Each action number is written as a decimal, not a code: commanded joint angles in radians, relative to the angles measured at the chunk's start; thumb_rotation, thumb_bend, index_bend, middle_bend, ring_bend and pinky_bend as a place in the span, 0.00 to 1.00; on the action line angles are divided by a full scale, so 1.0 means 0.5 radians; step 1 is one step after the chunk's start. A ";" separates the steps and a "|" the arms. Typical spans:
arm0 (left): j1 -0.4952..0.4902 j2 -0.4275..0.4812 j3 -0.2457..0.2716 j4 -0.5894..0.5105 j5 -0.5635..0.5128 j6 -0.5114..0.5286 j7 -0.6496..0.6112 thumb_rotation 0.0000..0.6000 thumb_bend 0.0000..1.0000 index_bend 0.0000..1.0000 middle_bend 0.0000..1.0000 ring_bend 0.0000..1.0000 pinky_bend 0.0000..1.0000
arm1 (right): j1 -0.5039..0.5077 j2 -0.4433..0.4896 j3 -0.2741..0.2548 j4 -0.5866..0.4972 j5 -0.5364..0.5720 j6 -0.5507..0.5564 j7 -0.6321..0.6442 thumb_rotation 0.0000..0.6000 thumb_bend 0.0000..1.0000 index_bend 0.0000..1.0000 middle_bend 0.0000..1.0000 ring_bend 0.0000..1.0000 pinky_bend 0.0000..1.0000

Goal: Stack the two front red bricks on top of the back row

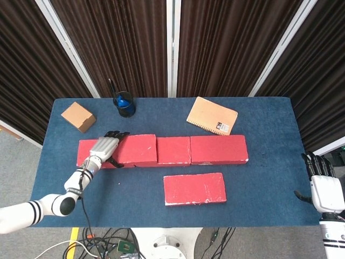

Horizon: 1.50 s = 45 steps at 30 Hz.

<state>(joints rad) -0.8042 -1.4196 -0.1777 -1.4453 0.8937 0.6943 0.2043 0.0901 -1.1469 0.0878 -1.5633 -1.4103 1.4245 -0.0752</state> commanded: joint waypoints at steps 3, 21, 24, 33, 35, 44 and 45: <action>-0.018 -0.007 0.008 0.031 0.018 -0.016 -0.032 1.00 0.07 0.00 0.25 0.00 0.03 | 0.001 -0.003 0.001 0.005 0.005 -0.004 0.001 1.00 0.00 0.00 0.00 0.00 0.00; -0.055 0.008 0.038 0.082 0.100 -0.076 -0.169 1.00 0.07 0.00 0.24 0.00 0.03 | 0.007 -0.022 0.000 0.028 0.020 -0.024 0.006 1.00 0.00 0.00 0.00 0.00 0.00; -0.061 0.004 0.041 0.093 0.103 -0.070 -0.174 1.00 0.07 0.00 0.24 0.00 0.03 | 0.008 -0.021 0.001 0.028 0.020 -0.023 0.005 1.00 0.00 0.00 0.00 0.00 0.00; -0.078 0.020 0.050 0.078 0.121 -0.068 -0.185 1.00 0.07 0.00 0.24 0.00 0.03 | 0.010 -0.025 -0.001 0.031 0.023 -0.030 0.007 1.00 0.00 0.00 0.00 0.00 0.00; -0.081 0.019 0.055 0.085 0.115 -0.073 -0.187 1.00 0.07 0.00 0.24 0.00 0.03 | 0.009 -0.026 -0.003 0.030 0.020 -0.029 0.006 1.00 0.00 0.00 0.00 0.00 0.00; -0.087 0.009 0.074 0.112 0.087 -0.072 -0.187 1.00 0.07 0.00 0.24 0.00 0.03 | 0.007 -0.022 -0.004 0.027 0.021 -0.027 0.003 1.00 0.00 0.00 0.00 0.00 0.00; -0.087 0.008 0.079 0.111 0.086 -0.069 -0.183 1.00 0.07 0.00 0.24 0.00 0.03 | 0.008 -0.023 -0.005 0.026 0.021 -0.029 0.002 1.00 0.00 0.00 0.00 0.00 0.00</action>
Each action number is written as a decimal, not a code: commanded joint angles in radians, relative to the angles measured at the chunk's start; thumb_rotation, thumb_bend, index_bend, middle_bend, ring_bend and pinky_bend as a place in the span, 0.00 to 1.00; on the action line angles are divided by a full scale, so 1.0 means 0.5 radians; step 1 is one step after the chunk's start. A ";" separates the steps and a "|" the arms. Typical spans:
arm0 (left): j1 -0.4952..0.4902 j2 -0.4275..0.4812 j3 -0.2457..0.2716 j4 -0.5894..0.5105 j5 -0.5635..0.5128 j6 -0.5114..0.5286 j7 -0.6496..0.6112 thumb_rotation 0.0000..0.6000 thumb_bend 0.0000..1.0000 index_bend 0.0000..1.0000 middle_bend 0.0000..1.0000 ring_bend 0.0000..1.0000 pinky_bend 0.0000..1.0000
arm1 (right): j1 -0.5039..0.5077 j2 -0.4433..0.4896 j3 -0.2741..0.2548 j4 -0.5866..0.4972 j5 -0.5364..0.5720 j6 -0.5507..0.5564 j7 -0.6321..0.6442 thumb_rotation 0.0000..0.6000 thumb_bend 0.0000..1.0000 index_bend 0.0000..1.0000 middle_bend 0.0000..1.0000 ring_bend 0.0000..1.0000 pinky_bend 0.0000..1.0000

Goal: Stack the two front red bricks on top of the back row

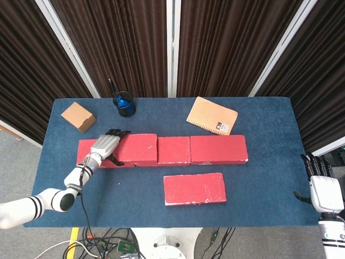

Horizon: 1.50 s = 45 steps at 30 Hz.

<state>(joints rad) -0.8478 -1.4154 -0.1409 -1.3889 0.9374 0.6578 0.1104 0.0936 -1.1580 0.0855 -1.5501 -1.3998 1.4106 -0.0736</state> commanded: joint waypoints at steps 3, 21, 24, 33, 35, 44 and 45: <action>-0.001 -0.006 0.012 0.001 -0.004 0.004 0.004 1.00 0.07 0.00 0.23 0.00 0.03 | 0.003 -0.002 -0.001 -0.002 -0.003 -0.003 -0.003 1.00 0.00 0.00 0.00 0.00 0.00; 0.003 0.005 -0.003 0.007 0.064 -0.013 -0.097 1.00 0.02 0.00 0.00 0.00 0.01 | 0.009 -0.007 -0.001 0.010 -0.001 -0.016 0.016 1.00 0.00 0.00 0.00 0.00 0.00; 0.002 0.011 -0.003 0.004 0.073 -0.024 -0.111 1.00 0.02 0.00 0.00 0.00 0.01 | 0.011 -0.011 -0.001 0.014 0.000 -0.018 0.016 1.00 0.00 0.00 0.00 0.00 0.00; 0.006 0.028 0.005 -0.023 0.111 -0.035 -0.144 1.00 0.01 0.00 0.00 0.00 0.00 | 0.007 -0.006 0.000 0.010 0.001 -0.011 0.014 1.00 0.00 0.00 0.00 0.00 0.00; 0.012 0.026 0.001 -0.026 0.119 -0.013 -0.148 1.00 0.00 0.00 0.00 0.00 0.00 | 0.008 -0.006 -0.002 0.011 -0.004 -0.011 0.017 1.00 0.00 0.00 0.00 0.00 0.00; 0.074 0.039 -0.040 -0.070 0.231 0.168 -0.205 1.00 0.00 0.00 0.00 0.00 0.00 | 0.005 -0.032 0.001 0.041 -0.069 0.052 0.049 1.00 0.00 0.00 0.00 0.00 0.00; 0.080 0.052 -0.039 -0.089 0.246 0.174 -0.212 1.00 0.00 0.00 0.00 0.00 0.00 | 0.005 -0.032 0.000 0.041 -0.080 0.060 0.051 1.00 0.00 0.00 0.00 0.00 0.00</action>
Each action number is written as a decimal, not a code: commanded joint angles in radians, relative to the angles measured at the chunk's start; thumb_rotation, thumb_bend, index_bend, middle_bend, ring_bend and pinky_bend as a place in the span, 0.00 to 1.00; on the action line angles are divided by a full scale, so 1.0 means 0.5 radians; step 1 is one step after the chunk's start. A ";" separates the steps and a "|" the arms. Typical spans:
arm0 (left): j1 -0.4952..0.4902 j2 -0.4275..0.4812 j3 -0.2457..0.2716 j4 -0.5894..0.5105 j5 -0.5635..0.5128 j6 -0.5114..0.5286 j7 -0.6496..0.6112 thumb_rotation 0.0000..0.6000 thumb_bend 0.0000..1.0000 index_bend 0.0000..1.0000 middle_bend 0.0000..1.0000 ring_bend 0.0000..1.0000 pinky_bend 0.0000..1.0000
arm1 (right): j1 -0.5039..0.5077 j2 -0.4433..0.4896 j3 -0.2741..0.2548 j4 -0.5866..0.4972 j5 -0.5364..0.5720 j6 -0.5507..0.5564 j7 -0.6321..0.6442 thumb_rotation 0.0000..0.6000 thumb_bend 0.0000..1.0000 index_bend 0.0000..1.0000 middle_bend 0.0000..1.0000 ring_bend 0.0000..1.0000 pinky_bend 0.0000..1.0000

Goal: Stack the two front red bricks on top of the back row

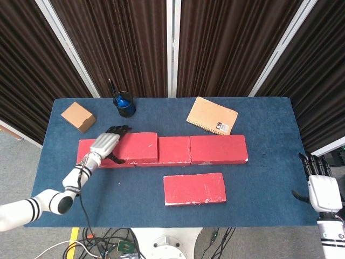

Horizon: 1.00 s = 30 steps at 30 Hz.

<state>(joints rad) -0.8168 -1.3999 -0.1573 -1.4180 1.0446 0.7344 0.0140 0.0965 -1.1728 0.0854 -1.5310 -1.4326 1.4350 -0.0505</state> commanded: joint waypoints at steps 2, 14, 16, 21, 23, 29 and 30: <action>0.030 0.055 -0.003 -0.086 0.064 0.033 -0.032 1.00 0.00 0.00 0.00 0.00 0.00 | 0.002 0.002 -0.006 -0.002 -0.037 0.014 0.007 1.00 0.00 0.00 0.00 0.00 0.00; 0.135 0.261 0.041 -0.425 0.215 0.189 -0.016 1.00 0.00 0.00 0.00 0.00 0.00 | 0.028 0.022 -0.037 -0.059 -0.078 -0.032 -0.042 1.00 0.00 0.00 0.00 0.00 0.00; 0.181 0.334 0.054 -0.494 0.243 0.266 0.011 1.00 0.00 0.00 0.00 0.00 0.00 | 0.043 0.029 -0.053 -0.072 -0.078 -0.078 -0.066 1.00 0.00 0.00 0.00 0.00 0.00; 0.384 0.540 0.136 -0.671 0.242 0.542 0.139 1.00 0.00 0.00 0.00 0.00 0.00 | 0.097 0.056 -0.083 -0.127 -0.112 -0.178 -0.110 1.00 0.00 0.00 0.00 0.00 0.00; 0.492 0.589 0.173 -0.702 0.237 0.680 0.160 1.00 0.00 0.00 0.00 0.00 0.00 | 0.128 0.079 -0.099 -0.175 -0.152 -0.219 -0.128 1.00 0.00 0.00 0.00 0.00 0.00; 0.741 0.686 0.279 -0.724 0.263 0.912 0.113 1.00 0.00 0.00 0.00 0.00 0.00 | 0.255 0.187 -0.151 -0.398 -0.288 -0.401 -0.083 1.00 0.00 0.00 0.00 0.00 0.00; 0.784 0.701 0.297 -0.725 0.283 0.944 0.085 1.00 0.00 0.00 0.00 0.00 0.00 | 0.286 0.199 -0.153 -0.440 -0.296 -0.447 -0.117 1.00 0.00 0.00 0.00 0.00 0.00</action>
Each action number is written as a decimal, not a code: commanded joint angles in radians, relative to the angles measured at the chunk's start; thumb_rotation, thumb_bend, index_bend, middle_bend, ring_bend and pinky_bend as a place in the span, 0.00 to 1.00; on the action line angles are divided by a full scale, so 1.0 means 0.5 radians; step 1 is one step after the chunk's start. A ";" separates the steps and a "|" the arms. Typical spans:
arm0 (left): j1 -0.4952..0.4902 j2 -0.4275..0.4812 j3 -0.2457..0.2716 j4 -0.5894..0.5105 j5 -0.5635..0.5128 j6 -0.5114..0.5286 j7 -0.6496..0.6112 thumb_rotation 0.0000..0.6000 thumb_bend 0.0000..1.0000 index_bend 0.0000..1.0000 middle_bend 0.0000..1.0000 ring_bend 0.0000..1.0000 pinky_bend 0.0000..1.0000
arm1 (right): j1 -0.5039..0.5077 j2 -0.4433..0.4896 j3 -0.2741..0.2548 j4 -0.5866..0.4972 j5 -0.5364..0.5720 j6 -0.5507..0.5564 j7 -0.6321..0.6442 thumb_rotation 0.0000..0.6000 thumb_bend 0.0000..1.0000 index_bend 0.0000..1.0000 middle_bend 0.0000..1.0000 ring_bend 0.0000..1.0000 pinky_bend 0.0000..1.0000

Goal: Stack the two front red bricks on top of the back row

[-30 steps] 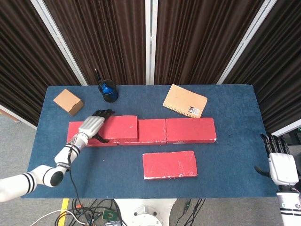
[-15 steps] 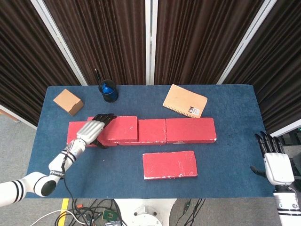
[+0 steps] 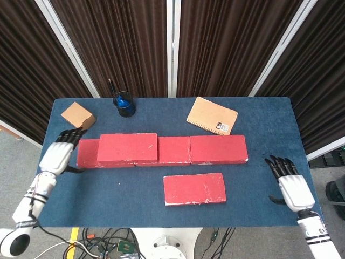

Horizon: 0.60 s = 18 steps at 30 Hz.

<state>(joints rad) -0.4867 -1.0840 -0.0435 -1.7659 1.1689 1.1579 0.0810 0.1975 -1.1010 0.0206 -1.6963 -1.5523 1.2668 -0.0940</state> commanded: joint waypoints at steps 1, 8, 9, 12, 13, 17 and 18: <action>0.154 0.076 0.083 -0.025 0.054 0.123 -0.065 1.00 0.00 0.00 0.00 0.00 0.00 | 0.107 0.060 -0.023 -0.142 -0.057 -0.148 -0.058 1.00 0.00 0.00 0.00 0.00 0.00; 0.381 0.012 0.149 0.080 0.247 0.420 -0.099 1.00 0.00 0.00 0.00 0.00 0.00 | 0.315 -0.023 0.018 -0.320 0.075 -0.479 -0.309 1.00 0.00 0.00 0.00 0.00 0.00; 0.413 0.002 0.160 0.096 0.272 0.456 -0.100 1.00 0.00 0.00 0.00 0.00 0.00 | 0.351 -0.059 0.031 -0.326 0.121 -0.531 -0.357 1.00 0.00 0.00 0.00 0.00 0.00; 0.490 -0.024 0.183 0.138 0.314 0.533 -0.095 1.00 0.00 0.00 0.00 0.00 0.00 | 0.433 -0.154 0.057 -0.325 0.249 -0.653 -0.465 1.00 0.00 0.00 0.00 0.00 0.00; 0.511 -0.030 0.188 0.147 0.322 0.547 -0.104 1.00 0.00 0.00 0.00 0.00 0.00 | 0.457 -0.181 0.063 -0.322 0.288 -0.685 -0.493 1.00 0.00 0.00 0.00 0.00 0.00; 0.573 -0.025 0.203 0.171 0.336 0.560 -0.150 1.00 0.00 0.00 0.00 0.00 0.00 | 0.540 -0.290 0.080 -0.300 0.426 -0.781 -0.578 1.00 0.00 0.00 0.00 0.00 0.00; 0.583 -0.018 0.203 0.171 0.336 0.554 -0.158 1.00 0.00 0.00 0.00 0.00 0.00 | 0.559 -0.320 0.081 -0.292 0.461 -0.797 -0.603 1.00 0.00 0.00 0.00 0.00 0.00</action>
<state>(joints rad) -0.1989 -1.0955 0.0563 -1.6821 1.3352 1.4361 0.0058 0.4575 -1.2389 0.0550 -1.8476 -1.3450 0.8873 -0.3744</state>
